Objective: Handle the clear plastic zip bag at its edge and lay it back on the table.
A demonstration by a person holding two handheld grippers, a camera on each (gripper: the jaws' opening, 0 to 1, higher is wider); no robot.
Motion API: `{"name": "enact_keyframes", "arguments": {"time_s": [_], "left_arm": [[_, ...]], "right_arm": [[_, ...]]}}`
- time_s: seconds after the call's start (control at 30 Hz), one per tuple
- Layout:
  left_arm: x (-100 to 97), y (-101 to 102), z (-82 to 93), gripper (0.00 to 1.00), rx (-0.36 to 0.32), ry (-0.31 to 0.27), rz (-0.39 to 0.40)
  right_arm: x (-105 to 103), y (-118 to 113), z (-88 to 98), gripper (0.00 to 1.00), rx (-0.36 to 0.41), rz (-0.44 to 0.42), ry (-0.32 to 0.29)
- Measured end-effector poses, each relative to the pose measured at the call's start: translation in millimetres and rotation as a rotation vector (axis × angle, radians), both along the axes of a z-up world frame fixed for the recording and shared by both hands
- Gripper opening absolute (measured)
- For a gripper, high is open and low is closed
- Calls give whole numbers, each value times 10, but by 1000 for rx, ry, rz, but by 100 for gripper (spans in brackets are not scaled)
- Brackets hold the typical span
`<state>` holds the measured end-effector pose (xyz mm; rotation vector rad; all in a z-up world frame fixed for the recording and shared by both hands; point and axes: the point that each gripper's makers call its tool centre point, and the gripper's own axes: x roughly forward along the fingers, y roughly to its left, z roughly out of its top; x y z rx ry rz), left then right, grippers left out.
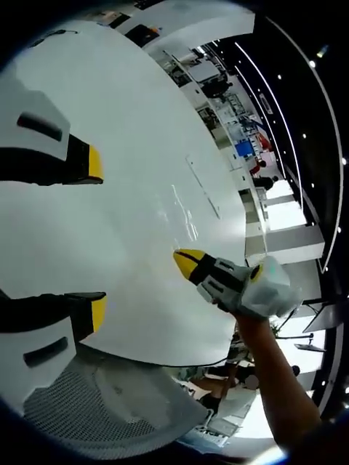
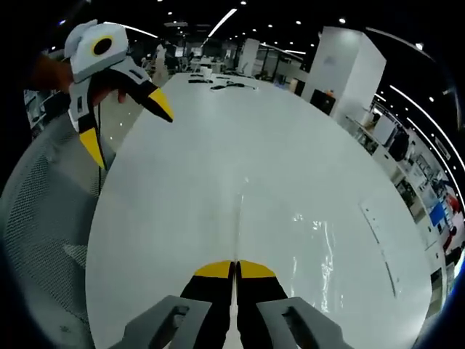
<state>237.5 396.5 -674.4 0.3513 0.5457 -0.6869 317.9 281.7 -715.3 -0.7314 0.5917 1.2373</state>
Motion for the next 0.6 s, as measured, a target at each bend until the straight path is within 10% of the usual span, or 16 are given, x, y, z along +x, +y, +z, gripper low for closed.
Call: {"name": "enact_keyframes", "arguments": {"time_s": [0.6], "left_arm": [[21,-21,47,58,8,-15,-24]], "right_arm": [[-184,15,132,0,-6,42,13]]}}
